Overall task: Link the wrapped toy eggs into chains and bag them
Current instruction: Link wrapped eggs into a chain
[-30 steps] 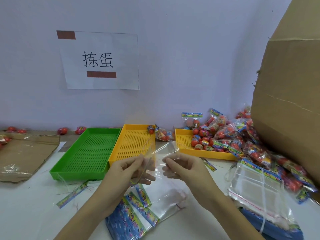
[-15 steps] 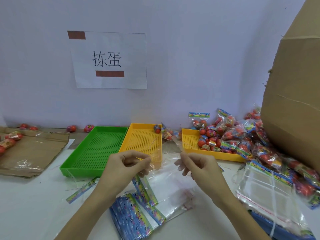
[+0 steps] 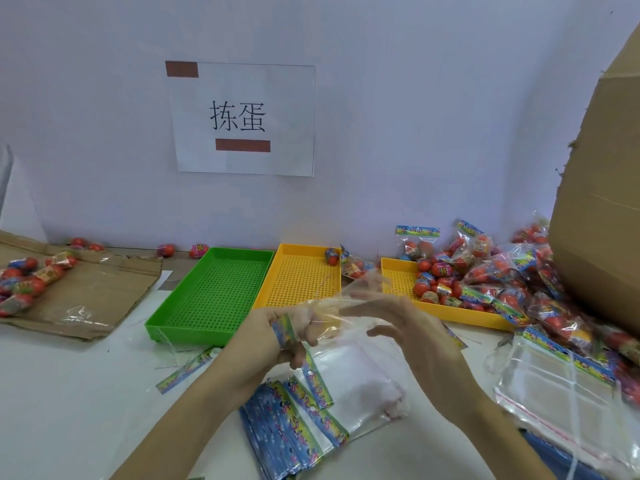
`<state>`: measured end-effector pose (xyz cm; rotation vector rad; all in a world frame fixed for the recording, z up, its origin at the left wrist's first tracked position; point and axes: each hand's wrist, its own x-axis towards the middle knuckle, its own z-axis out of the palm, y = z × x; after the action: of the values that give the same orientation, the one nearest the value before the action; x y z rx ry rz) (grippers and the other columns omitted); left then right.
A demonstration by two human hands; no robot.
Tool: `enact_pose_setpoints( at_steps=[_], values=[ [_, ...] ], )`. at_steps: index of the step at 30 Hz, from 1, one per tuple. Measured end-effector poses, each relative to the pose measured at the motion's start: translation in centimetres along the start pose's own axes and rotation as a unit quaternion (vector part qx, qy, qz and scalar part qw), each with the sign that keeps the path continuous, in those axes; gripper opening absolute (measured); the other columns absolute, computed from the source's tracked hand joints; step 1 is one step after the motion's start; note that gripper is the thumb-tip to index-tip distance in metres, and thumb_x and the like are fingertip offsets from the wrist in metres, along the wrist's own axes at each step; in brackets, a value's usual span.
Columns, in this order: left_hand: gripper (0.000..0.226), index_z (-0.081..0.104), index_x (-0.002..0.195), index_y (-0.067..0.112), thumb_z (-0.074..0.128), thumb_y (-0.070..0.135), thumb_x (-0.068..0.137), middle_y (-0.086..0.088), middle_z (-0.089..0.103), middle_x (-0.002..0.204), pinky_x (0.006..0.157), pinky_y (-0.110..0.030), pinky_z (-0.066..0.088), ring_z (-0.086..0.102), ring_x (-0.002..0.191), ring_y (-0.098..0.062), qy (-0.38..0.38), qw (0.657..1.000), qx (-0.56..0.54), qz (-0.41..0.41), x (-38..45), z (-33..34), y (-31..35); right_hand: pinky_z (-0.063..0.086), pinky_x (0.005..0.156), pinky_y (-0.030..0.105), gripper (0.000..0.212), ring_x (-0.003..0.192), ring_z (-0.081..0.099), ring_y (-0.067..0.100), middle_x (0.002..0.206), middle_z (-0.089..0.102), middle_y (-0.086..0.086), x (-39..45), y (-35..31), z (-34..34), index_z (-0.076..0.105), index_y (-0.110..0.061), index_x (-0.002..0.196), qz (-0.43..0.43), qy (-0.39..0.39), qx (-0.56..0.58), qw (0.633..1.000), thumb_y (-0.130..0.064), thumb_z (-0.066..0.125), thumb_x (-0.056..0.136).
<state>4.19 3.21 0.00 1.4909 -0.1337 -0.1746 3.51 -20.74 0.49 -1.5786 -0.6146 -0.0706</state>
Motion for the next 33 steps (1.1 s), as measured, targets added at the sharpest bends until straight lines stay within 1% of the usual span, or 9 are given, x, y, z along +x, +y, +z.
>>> enact_pose_setpoints(
  at_steps=[4, 8, 12, 14, 16, 20, 26, 30, 33],
  values=[
    [0.023, 0.075, 0.082, 0.011, 0.072, 0.029, 0.095, -0.004, 0.065, 0.074, 0.047, -0.021, 0.046, 0.045, 0.047, -0.012, -0.008, 0.995, -0.092, -0.046, 0.5, 0.0, -0.4, 0.051, 0.077, 0.028, 0.019, 0.111, 0.063, 0.014, 0.114, 0.074, -0.017, 0.0, 0.5, 1.0, 0.073, -0.035, 0.112, -0.025, 0.053, -0.198, 0.979, -0.042, 0.069, 0.095],
    [0.032, 0.08, 0.093, 0.009, 0.073, 0.04, 0.09, -0.013, 0.075, 0.085, 0.047, -0.023, 0.048, 0.057, 0.049, -0.017, -0.006, 0.995, -0.068, -0.068, 0.4, 0.0, -0.3, 0.047, 0.072, 0.023, 0.009, 0.102, 0.061, 0.014, 0.095, 0.075, -0.018, -0.1, 0.9, 1.2, 0.078, -0.035, 0.087, -0.053, 0.127, -0.229, 0.964, -0.042, 0.073, 0.085],
    [0.073, 0.074, 0.115, 0.015, 0.027, 0.07, 0.102, -0.001, 0.081, 0.099, 0.062, -0.029, 0.056, 0.075, 0.078, -0.021, 0.173, 0.984, 0.037, 0.02, 0.7, -0.6, 0.4, 0.05, 0.071, 0.019, 0.02, 0.1, 0.065, 0.012, 0.102, 0.074, -0.02, -0.1, 0.9, 0.5, 0.069, -0.037, 0.085, -0.096, 0.111, -0.292, 0.945, -0.019, 0.077, 0.09],
    [0.077, 0.068, 0.124, 0.034, 0.019, 0.085, 0.094, 0.018, 0.074, 0.115, 0.093, -0.03, 0.051, 0.067, 0.11, -0.006, 0.24, 0.94, 0.147, 0.194, 0.3, -1.3, 0.9, 0.053, 0.069, 0.021, 0.028, 0.088, 0.067, 0.01, 0.105, 0.072, -0.022, -0.1, 1.1, 0.6, 0.063, -0.037, 0.084, -0.095, 0.091, -0.331, 0.934, -0.013, 0.077, 0.088],
    [0.075, 0.053, 0.142, 0.04, 0.036, 0.089, 0.088, 0.026, 0.056, 0.141, 0.113, -0.026, 0.033, 0.047, 0.136, 0.001, 0.168, 0.878, 0.306, 0.328, -0.3, -1.4, 1.1, 0.054, 0.072, 0.024, 0.024, 0.086, 0.065, 0.008, 0.112, 0.068, -0.022, -0.3, 1.5, 0.9, 0.061, -0.028, 0.083, -0.11, 0.054, -0.378, 0.918, -0.009, 0.076, 0.088],
    [0.097, 0.027, 0.161, 0.037, 0.063, 0.081, 0.083, 0.02, 0.038, 0.16, 0.12, -0.029, 0.016, 0.027, 0.15, 0.0, 0.006, 0.75, 0.543, 0.377, 0.5, -0.6, -0.7, 0.049, 0.092, 0.023, 0.005, 0.116, 0.059, 0.004, 0.127, 0.064, -0.016, -0.5, 1.7, 2.0, 0.065, -0.022, 0.092, -0.185, -0.026, -0.471, 0.862, -0.021, 0.069, 0.095],
    [0.041, 0.068, 0.125, 0.036, 0.083, 0.035, 0.087, 0.019, 0.075, 0.088, 0.08, -0.025, 0.057, 0.067, 0.081, 0.003, 0.028, 0.863, 0.414, 0.287, 0.7, -2.2, -0.6, 0.046, 0.103, 0.019, 0.028, 0.125, 0.058, 0.005, 0.132, 0.062, -0.014, -0.4, 1.9, 3.0, 0.07, -0.022, 0.123, -0.225, 0.031, -0.424, 0.877, -0.01, 0.065, 0.099],
    [0.032, 0.073, 0.107, 0.034, 0.089, 0.034, 0.079, 0.018, 0.077, 0.077, 0.07, -0.025, 0.06, 0.073, 0.067, -0.005, 0.147, 0.922, 0.292, 0.205, 0.8, -3.4, 0.1, 0.045, 0.099, 0.01, 0.04, 0.115, 0.06, -0.003, 0.117, 0.066, -0.016, 0.7, 1.8, 2.1, 0.072, -0.021, 0.113, -0.169, 0.137, -0.407, 0.887, 0.011, 0.065, 0.09],
    [0.029, 0.075, 0.099, 0.031, 0.093, 0.033, 0.075, 0.013, 0.078, 0.075, 0.061, -0.023, 0.059, 0.073, 0.064, -0.009, 0.199, 0.942, 0.222, 0.152, 1.1, -4.2, 0.0, 0.048, 0.089, 0.01, 0.037, 0.105, 0.061, -0.005, 0.107, 0.067, -0.019, 3.4, 1.9, 1.5, 0.073, -0.021, 0.105, -0.12, 0.119, -0.417, 0.893, 0.011, 0.061, 0.092]
  ],
)
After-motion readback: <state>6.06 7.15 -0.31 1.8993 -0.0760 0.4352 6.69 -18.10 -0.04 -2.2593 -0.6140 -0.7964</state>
